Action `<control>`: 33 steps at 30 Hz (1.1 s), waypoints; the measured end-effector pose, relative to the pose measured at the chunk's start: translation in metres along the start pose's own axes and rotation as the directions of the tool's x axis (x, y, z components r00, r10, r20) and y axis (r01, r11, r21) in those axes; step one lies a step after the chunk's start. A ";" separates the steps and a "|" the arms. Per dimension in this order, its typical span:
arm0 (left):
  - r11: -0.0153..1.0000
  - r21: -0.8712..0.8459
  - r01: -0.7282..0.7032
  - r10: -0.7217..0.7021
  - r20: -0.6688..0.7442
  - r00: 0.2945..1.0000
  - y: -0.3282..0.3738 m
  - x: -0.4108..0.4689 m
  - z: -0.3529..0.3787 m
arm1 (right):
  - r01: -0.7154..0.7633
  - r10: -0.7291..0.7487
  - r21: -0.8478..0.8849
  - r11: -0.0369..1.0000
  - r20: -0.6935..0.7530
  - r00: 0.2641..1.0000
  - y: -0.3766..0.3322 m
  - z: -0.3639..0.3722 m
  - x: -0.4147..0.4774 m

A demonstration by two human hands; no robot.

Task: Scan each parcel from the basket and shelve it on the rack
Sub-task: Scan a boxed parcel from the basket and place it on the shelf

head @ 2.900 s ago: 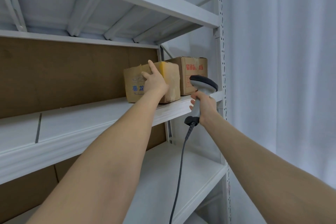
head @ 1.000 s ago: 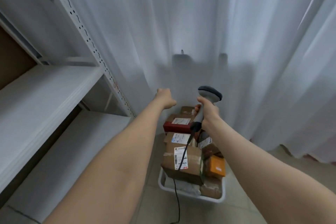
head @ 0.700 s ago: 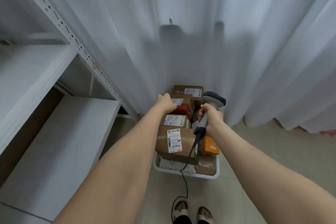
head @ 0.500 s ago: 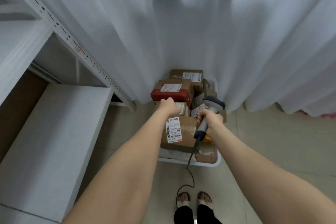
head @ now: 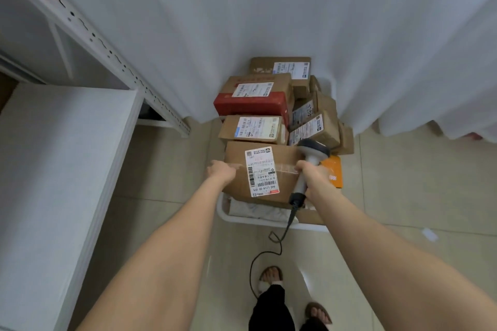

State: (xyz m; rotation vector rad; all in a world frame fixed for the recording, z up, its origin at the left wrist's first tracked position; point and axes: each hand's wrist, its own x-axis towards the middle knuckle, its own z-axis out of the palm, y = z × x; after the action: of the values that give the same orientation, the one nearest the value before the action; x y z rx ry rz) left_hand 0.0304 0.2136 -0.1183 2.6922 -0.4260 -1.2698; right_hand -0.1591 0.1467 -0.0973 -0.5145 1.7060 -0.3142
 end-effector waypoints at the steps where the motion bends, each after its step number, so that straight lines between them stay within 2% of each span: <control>1: 0.999 -0.033 0.001 -0.001 0.020 1.000 -0.002 0.005 0.005 | 0.004 -0.004 -0.018 1.000 0.006 1.000 0.002 0.001 0.004; 5: 0.993 -0.104 -0.050 0.062 0.116 0.991 -0.009 0.016 0.019 | 0.040 -0.039 -0.060 0.997 0.014 0.999 0.005 0.000 0.014; 8: 0.984 -0.156 -0.091 0.108 0.109 0.988 -0.014 0.015 0.025 | 0.046 -0.046 -0.071 0.996 0.005 0.999 0.011 -0.002 0.016; 12: 0.972 -0.235 -0.024 0.043 0.078 0.996 -0.019 0.008 0.023 | 0.027 -0.027 -0.093 0.995 0.008 1.000 0.020 -0.005 0.011; 19: 0.945 -0.327 0.001 0.021 0.064 0.998 -0.030 -0.009 0.019 | 0.024 -0.025 -0.071 0.997 -0.006 1.000 0.028 -0.020 0.004; 22: 0.958 -0.285 0.038 -0.021 0.060 0.998 -0.033 -0.013 0.028 | 0.015 -0.016 -0.053 0.998 -0.008 1.000 0.033 -0.025 0.004; 25: 0.988 -0.156 0.000 -0.007 -0.044 0.999 -0.027 -0.013 0.038 | -0.008 0.008 -0.063 0.998 0.006 1.000 0.038 -0.027 0.009; 28: 0.978 -0.182 -0.103 0.086 -0.098 0.991 -0.014 -0.013 0.043 | -0.034 0.034 -0.059 0.998 0.003 0.999 0.042 -0.033 0.014; 31: 0.966 -0.164 -0.198 0.192 -0.051 0.980 -0.006 -0.005 0.046 | -0.088 0.089 -0.017 0.996 0.028 0.996 0.045 -0.039 0.016; 33: 0.970 -0.116 -0.214 0.212 -0.032 0.977 -0.006 -0.004 0.047 | -0.099 0.097 0.026 0.995 0.054 0.994 0.048 -0.039 0.015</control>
State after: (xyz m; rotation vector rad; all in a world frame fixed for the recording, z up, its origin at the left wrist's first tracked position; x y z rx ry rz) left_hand -0.0068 0.2200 -0.1469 2.4809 -0.5984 -1.1687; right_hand -0.2073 0.1774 -0.1249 -0.4134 1.6675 -0.2519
